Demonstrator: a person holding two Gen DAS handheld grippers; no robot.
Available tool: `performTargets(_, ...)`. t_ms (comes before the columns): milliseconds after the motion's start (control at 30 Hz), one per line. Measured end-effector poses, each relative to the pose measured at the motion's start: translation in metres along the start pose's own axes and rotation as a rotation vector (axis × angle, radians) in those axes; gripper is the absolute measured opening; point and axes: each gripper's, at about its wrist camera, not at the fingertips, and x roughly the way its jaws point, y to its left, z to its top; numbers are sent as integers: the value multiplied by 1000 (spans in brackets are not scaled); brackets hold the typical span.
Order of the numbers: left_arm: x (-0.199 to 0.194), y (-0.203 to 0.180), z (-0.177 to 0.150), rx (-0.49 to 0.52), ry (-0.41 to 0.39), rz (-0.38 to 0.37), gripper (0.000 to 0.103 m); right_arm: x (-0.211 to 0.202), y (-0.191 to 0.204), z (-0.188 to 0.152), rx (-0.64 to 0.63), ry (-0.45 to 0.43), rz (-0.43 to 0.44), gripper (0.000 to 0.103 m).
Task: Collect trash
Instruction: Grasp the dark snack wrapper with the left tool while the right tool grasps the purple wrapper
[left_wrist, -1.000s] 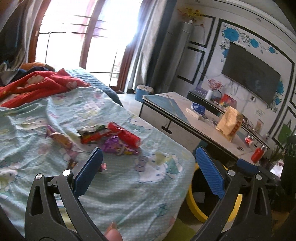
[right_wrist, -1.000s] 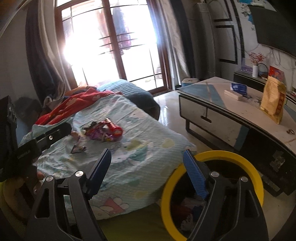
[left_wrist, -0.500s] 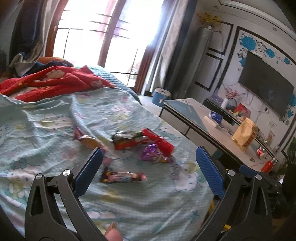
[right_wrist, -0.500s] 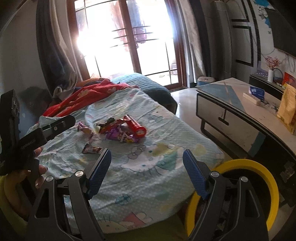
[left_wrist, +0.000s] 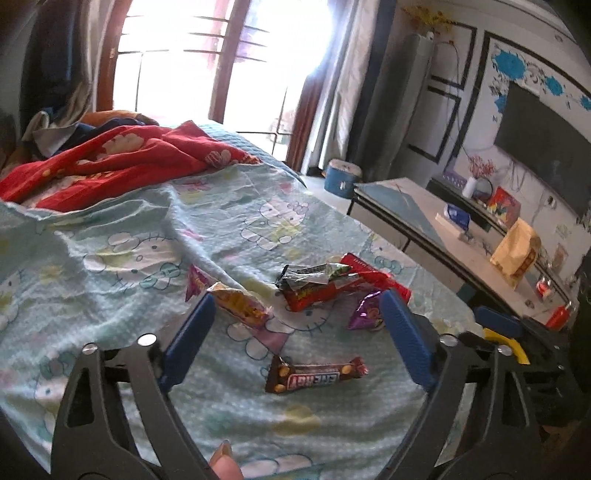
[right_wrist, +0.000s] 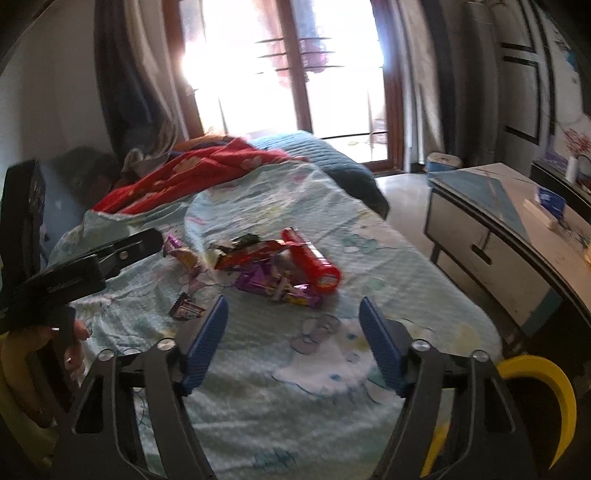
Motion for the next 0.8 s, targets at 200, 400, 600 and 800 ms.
performTargets(200, 19, 6, 11, 12, 57, -29, 64, 37, 10, 12, -52, 46, 45, 48)
performTargets(400, 47, 18, 18, -87, 143, -98, 57, 71, 11, 18, -74, 98, 44, 32)
performTargets(600, 72, 26, 18, -193, 209, -145, 51, 88, 9, 17, -71, 116, 46, 22)
performTargets(800, 91, 36, 15, -337, 245, -199, 50, 92, 6, 15, -50, 119, 62, 17)
